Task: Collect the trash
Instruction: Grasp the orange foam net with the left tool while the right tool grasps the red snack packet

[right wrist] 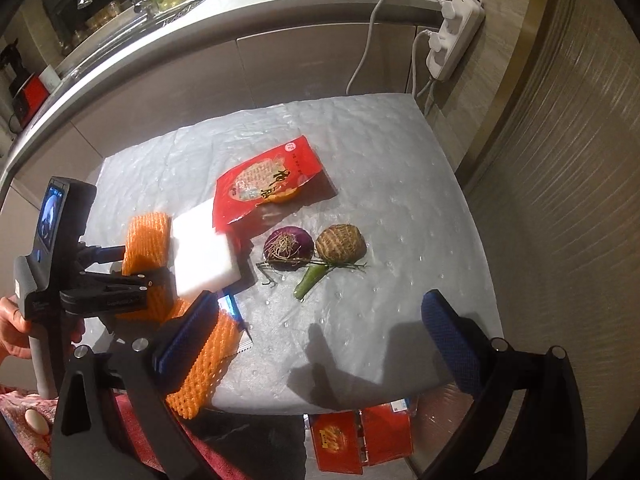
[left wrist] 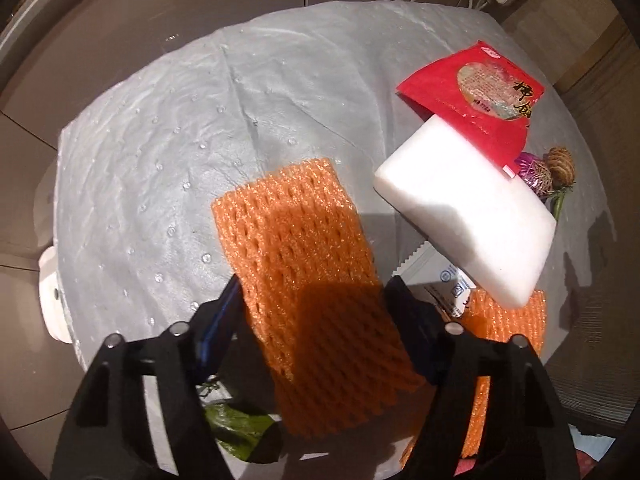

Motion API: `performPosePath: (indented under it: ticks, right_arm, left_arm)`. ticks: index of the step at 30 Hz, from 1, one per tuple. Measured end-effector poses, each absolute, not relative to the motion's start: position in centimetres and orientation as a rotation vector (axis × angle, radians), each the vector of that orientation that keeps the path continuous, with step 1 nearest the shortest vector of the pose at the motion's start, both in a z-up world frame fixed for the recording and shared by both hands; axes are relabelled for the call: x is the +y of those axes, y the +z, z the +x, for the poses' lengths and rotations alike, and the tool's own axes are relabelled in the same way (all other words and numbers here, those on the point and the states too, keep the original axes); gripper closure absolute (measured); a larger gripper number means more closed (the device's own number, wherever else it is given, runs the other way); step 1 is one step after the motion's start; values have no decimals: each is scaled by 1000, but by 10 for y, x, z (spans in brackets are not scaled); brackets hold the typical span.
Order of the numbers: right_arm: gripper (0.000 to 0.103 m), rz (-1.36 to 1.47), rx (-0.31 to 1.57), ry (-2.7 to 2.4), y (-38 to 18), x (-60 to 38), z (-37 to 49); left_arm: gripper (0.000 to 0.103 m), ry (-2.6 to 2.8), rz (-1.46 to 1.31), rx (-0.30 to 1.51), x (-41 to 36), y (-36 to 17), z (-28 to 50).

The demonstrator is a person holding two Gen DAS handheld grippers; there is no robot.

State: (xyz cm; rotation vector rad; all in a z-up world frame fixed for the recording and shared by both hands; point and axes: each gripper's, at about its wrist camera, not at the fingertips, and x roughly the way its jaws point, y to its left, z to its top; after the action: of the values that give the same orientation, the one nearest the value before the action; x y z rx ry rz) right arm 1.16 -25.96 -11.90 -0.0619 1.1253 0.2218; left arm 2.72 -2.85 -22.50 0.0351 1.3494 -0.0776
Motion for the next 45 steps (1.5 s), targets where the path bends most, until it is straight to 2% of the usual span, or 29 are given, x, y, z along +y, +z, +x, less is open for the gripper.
performPosePath:
  ticks: [2, 3, 4, 9, 17, 22, 23, 26, 28, 31, 36, 45]
  right_arm:
    - [2, -55, 1129, 237, -122, -260, 19]
    - [2, -50, 1132, 247, -124, -260, 23]
    - [2, -45, 1133, 256, -125, -259, 28]
    - [2, 3, 1145, 315, -137, -250, 60]
    - [2, 109, 1203, 311, -167, -231, 129]
    - [3, 108, 1283, 298, -193, -223, 158]
    - [5, 119, 1295, 304, -196, -222, 162]
    - [22, 124, 1317, 331, -203, -217, 166]
    - [64, 143, 1329, 371, -205, -213, 167]
    - [82, 196, 1320, 406, -200, -214, 165]
    - [88, 191, 1272, 439, -178, -207, 156]
    - [88, 111, 1116, 471, -98, -167, 113]
  left_arm:
    - [57, -90, 36, 1338, -31, -222, 26]
    - [78, -97, 28, 1331, -30, -220, 26]
    - [83, -111, 9, 1341, -30, -219, 28]
    - [84, -134, -84, 1323, -15, -198, 29]
    - [84, -128, -158, 1174, 7, -123, 14]
    - [84, -86, -186, 1139, 18, -107, 8]
    - [84, -71, -192, 1137, 22, -106, 7]
    - [84, -31, -214, 1146, 31, -109, 3]
    - [84, -6, -226, 1150, 41, -110, -4]
    - [84, 29, -247, 1152, 55, -110, -11]
    - [84, 74, -285, 1143, 81, -108, -21]
    - [83, 119, -303, 1101, 152, -100, -49]
